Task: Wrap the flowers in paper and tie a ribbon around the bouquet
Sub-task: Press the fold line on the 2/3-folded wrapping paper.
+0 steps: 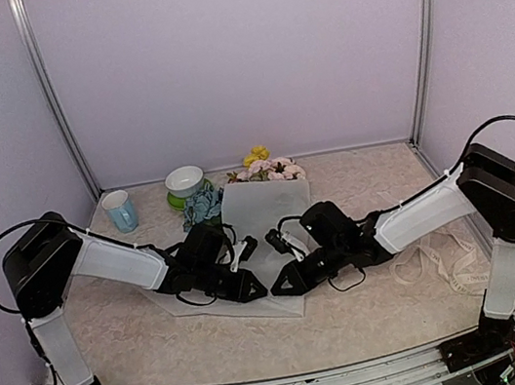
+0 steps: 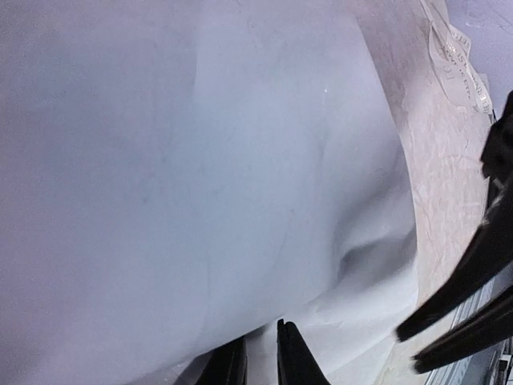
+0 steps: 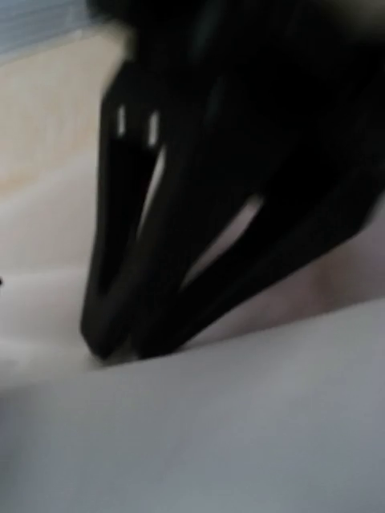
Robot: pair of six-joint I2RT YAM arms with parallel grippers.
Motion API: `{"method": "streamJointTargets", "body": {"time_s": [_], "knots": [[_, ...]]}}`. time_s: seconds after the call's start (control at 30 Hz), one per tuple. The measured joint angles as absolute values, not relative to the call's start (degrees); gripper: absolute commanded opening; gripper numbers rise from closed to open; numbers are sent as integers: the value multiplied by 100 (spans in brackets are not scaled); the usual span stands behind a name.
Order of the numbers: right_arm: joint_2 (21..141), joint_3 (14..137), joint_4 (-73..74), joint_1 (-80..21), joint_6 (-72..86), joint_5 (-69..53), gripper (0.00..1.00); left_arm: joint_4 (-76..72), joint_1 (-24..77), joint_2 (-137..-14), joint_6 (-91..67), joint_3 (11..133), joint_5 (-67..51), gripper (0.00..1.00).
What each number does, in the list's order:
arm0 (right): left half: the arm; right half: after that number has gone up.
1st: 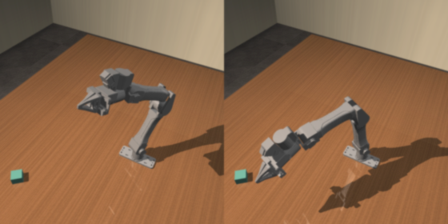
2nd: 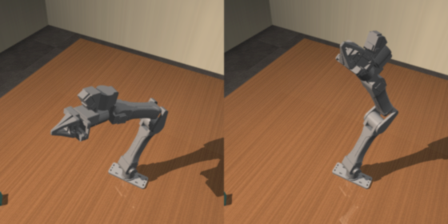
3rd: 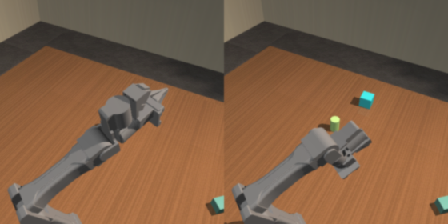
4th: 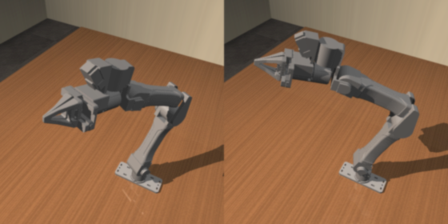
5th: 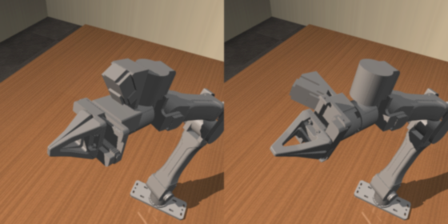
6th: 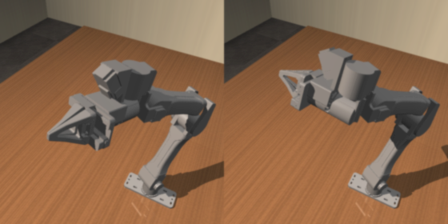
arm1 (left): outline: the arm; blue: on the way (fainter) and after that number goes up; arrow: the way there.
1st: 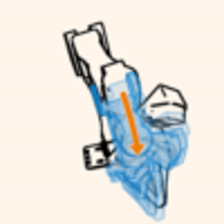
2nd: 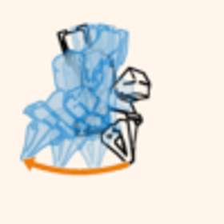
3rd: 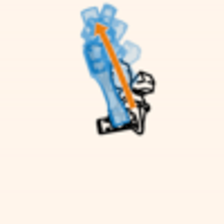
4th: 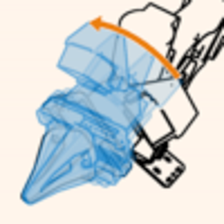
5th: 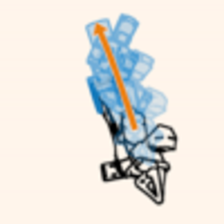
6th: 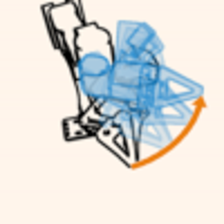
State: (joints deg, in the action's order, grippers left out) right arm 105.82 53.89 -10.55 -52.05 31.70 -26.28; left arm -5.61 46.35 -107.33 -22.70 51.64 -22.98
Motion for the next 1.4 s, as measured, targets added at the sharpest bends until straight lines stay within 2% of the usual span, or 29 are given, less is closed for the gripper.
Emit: {"method": "streamJointTargets", "body": {"time_s": [0.1,0.23,0.3,0.4,0.47,0.53,0.57,0.7,0.73,0.83,0.87,0.9,0.93,0.97,1.2,1.3,1.37,1.4], "knots": [[9939,5068,-1177,-4768,3500,-2779,25,-563,4624,-10755,-2259,5181,-2331,15],[9408,4764,-1208,-3892,4021,-2724,58,-558,4619,-10755,-2241,5183,-2340,15],[9531,4722,-1197,-3647,4228,-2696,71,-556,4615,-10755,-2237,5183,-2353,15],[9942,4685,-1219,-3586,4495,-2838,74,-550,4613,-10753,-2224,5183,-2357,16],[10328,4735,-1258,-3588,4606,-3011,73,-550,4611,-10753,-2224,5181,-2359,16],[10613,4886,-1498,-3588,4665,-3247,66,-548,4609,-10746,-2222,5177,-2362,16],[10746,4987,-1601,-3588,4724,-3323,58,-545,4609,-10746,-2222,5175,-2362,16],[11222,5146,-2106,-3581,4947,-3662,3,-548,4604,-10737,-2222,5162,-2373,16],[11273,5142,-2132,-3573,4989,-3686,0,-548,4604,-10726,-2222,5146,-2370,16],[11367,5078,-2272,-3518,5172,-3752,0,-532,4604,-10691,-2139,5111,-2364,16],[11369,5061,-2320,-3503,5223,-3795,7,-528,4604,-10689,-2112,5109,-2364,16],[11369,5059,-2355,-3500,5247,-3820,26,-526,4604,-10689,-2093,5109,-2366,16],[11369,5061,-2390,-3496,5269,-3837,33,-523,4604,-10689,-2073,5109,-2368,16],[11369,5061,-2410,-3485,5288,-3848,35,-519,4604,-10689,-2060,5109,-2370,16],[11408,5188,-2408,-3024,5293,-3695,34,-513,4604,-10689,-1981,5109,-2370,15],[11684,5747,-2189,-2875,5140,-3568,34,-513,4602,-10689,-1931,5109,-2375,16],[11843,6047,-2171,-2842,5063,-3555,22,-510,4595,-10689,-1907,5109,-2379,16],[11891,6143,-2156,-2825,5009,-3551,12,-508,4593,-10689,-1900,5109,-2386,15]]}}
